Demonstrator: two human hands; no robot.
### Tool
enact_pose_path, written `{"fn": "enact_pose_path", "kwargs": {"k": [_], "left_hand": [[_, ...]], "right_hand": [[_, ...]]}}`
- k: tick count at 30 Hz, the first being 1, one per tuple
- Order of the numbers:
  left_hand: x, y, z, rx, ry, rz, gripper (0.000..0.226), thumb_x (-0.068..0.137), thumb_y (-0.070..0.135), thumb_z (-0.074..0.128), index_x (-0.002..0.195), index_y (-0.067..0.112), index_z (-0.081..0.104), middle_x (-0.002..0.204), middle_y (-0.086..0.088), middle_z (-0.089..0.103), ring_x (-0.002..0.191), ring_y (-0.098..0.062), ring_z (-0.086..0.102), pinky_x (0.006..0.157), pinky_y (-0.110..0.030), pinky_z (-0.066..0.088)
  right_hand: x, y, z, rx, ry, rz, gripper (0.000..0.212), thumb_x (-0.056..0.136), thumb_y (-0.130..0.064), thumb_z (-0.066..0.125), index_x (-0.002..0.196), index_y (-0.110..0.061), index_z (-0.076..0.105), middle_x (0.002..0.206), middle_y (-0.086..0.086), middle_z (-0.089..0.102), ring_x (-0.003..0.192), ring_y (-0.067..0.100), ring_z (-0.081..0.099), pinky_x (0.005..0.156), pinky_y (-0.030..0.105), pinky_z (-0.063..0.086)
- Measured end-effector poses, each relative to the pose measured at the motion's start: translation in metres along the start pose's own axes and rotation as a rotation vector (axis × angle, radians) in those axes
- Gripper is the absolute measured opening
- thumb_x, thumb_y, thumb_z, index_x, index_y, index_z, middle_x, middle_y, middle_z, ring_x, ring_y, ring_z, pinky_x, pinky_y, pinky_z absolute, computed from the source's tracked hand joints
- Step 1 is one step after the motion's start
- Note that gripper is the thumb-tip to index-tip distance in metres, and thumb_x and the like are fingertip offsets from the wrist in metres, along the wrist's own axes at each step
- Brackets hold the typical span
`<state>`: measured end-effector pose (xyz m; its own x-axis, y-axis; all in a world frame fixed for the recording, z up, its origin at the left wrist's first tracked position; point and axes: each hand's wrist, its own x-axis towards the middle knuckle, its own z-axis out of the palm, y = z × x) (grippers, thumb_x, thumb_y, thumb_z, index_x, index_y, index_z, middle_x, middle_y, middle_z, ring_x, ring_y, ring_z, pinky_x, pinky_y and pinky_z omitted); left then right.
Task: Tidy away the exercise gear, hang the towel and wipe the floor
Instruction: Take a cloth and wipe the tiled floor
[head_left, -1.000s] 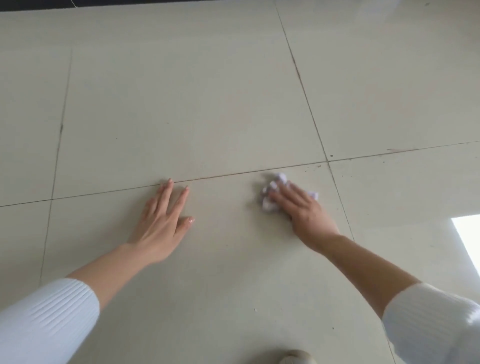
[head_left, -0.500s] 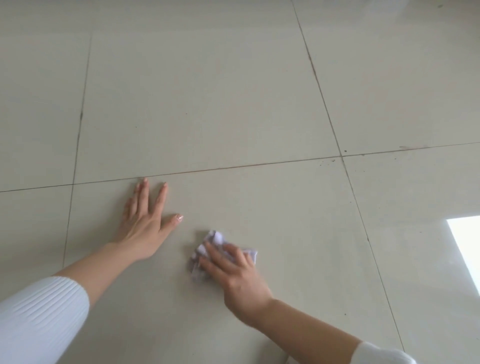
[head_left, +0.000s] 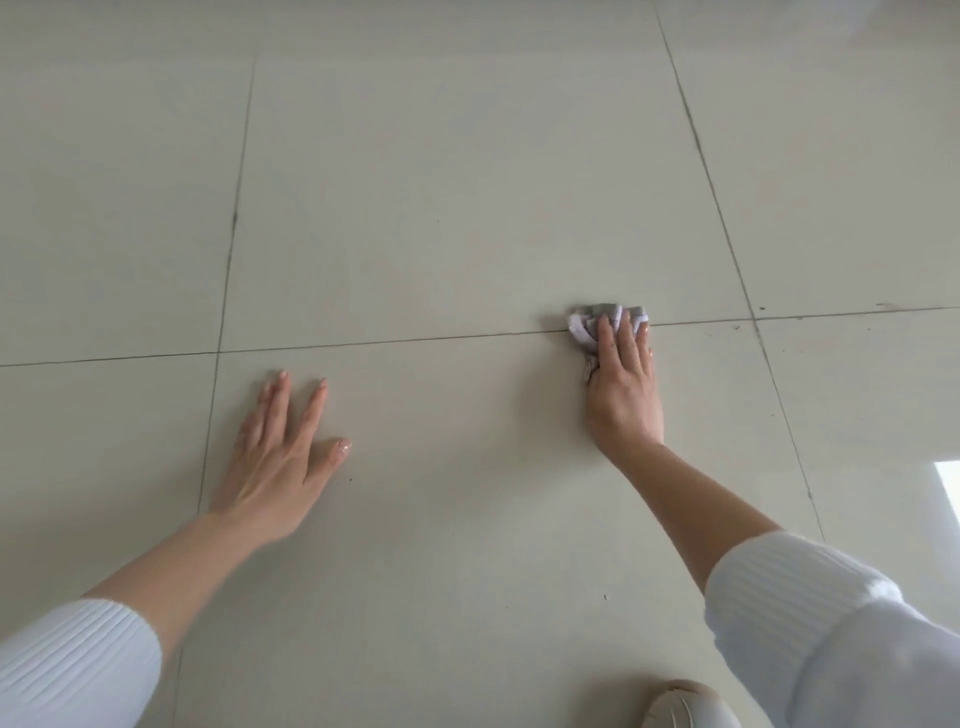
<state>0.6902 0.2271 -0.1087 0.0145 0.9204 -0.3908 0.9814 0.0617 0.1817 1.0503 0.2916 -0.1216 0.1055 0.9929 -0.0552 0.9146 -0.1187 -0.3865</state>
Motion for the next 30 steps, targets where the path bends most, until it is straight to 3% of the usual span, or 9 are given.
{"fn": "enact_pose_path", "kwargs": {"k": [2, 7, 12, 15, 17, 20, 25, 28, 30], "left_hand": [[0.000, -0.006, 0.002, -0.003, -0.011, 0.008, 0.087, 0.077, 0.074, 0.004, 0.152, 0.031, -0.008, 0.156, -0.002, -0.028, 0.143, -0.016, -0.027, 0.118, -0.039, -0.004], [0.001, -0.006, 0.006, -0.030, 0.016, 0.016, 0.086, 0.076, 0.073, 0.002, 0.151, 0.031, -0.009, 0.155, -0.001, -0.029, 0.140, -0.012, -0.032, 0.117, -0.038, -0.008], [0.003, -0.004, 0.010, -0.039, 0.051, 0.002, 0.086, 0.077, 0.071, 0.004, 0.152, 0.030, -0.005, 0.157, -0.003, -0.024, 0.139, -0.011, -0.030, 0.116, -0.038, -0.008], [0.002, -0.009, 0.009, -0.036, 0.075, 0.003, 0.081, 0.080, 0.069, 0.004, 0.152, 0.033, -0.004, 0.158, -0.002, -0.022, 0.142, -0.013, -0.026, 0.117, -0.038, -0.007], [0.003, -0.016, 0.007, -0.031, 0.104, -0.041, 0.077, 0.084, 0.066, 0.006, 0.152, 0.031, -0.003, 0.159, -0.007, -0.019, 0.146, -0.020, -0.019, 0.117, -0.039, -0.005], [0.006, -0.026, 0.001, -0.034, 0.111, -0.165, 0.074, 0.092, 0.063, 0.011, 0.153, 0.025, -0.006, 0.158, -0.013, -0.019, 0.146, -0.025, -0.018, 0.118, -0.041, -0.006], [0.010, -0.028, 0.002, -0.058, 0.080, -0.208, 0.078, 0.088, 0.061, 0.012, 0.151, 0.024, -0.015, 0.156, -0.012, -0.026, 0.144, -0.022, -0.025, 0.117, -0.040, -0.010], [0.010, -0.029, 0.005, -0.082, 0.094, -0.206, 0.076, 0.091, 0.065, 0.011, 0.151, 0.027, -0.014, 0.156, -0.010, -0.026, 0.143, -0.021, -0.027, 0.117, -0.040, -0.010], [0.010, -0.030, 0.006, -0.084, 0.112, -0.204, 0.078, 0.087, 0.069, 0.007, 0.151, 0.028, -0.013, 0.157, -0.009, -0.025, 0.143, -0.020, -0.027, 0.116, -0.040, -0.010]], "right_hand": [[-0.009, -0.023, 0.014, 0.039, 0.018, -0.026, 0.056, 0.097, 0.000, 0.034, 0.151, -0.009, 0.025, 0.161, 0.006, 0.011, 0.149, 0.028, -0.001, 0.121, 0.040, 0.006], [-0.071, -0.058, 0.040, 0.063, -0.069, -0.480, 0.055, 0.091, 0.002, 0.052, 0.145, -0.004, 0.039, 0.154, 0.014, 0.031, 0.144, 0.038, 0.019, 0.117, 0.047, 0.023], [-0.151, -0.078, 0.051, 0.075, -0.281, -0.975, 0.047, 0.097, -0.007, 0.040, 0.144, -0.008, 0.042, 0.153, 0.013, 0.032, 0.145, 0.031, 0.022, 0.119, 0.040, 0.019], [-0.141, -0.067, 0.046, 0.024, -0.354, -1.218, 0.044, 0.102, -0.008, 0.028, 0.143, -0.008, 0.043, 0.153, 0.013, 0.034, 0.145, 0.029, 0.023, 0.118, 0.040, 0.024], [-0.108, -0.056, 0.041, -0.016, -0.279, -1.152, 0.043, 0.102, -0.006, 0.028, 0.142, -0.006, 0.044, 0.150, 0.015, 0.038, 0.142, 0.030, 0.029, 0.116, 0.040, 0.028], [-0.046, -0.039, 0.027, -0.092, -0.123, -0.759, 0.047, 0.098, -0.010, 0.032, 0.144, -0.007, 0.040, 0.152, 0.013, 0.036, 0.142, 0.032, 0.030, 0.114, 0.045, 0.030], [0.046, -0.033, 0.006, -0.081, -0.008, -0.088, 0.054, 0.100, -0.012, 0.022, 0.153, -0.015, 0.017, 0.162, 0.003, 0.006, 0.149, 0.025, -0.004, 0.120, 0.034, -0.003], [0.063, -0.053, 0.017, 0.027, 0.030, 0.065, 0.055, 0.099, -0.006, 0.030, 0.153, -0.011, 0.018, 0.162, 0.004, 0.004, 0.148, 0.027, -0.006, 0.121, 0.037, 0.002], [0.058, -0.072, 0.029, 0.097, 0.033, -0.006, 0.057, 0.095, 0.001, 0.034, 0.150, -0.011, 0.027, 0.161, 0.005, 0.011, 0.149, 0.028, -0.001, 0.121, 0.040, 0.009]]}}
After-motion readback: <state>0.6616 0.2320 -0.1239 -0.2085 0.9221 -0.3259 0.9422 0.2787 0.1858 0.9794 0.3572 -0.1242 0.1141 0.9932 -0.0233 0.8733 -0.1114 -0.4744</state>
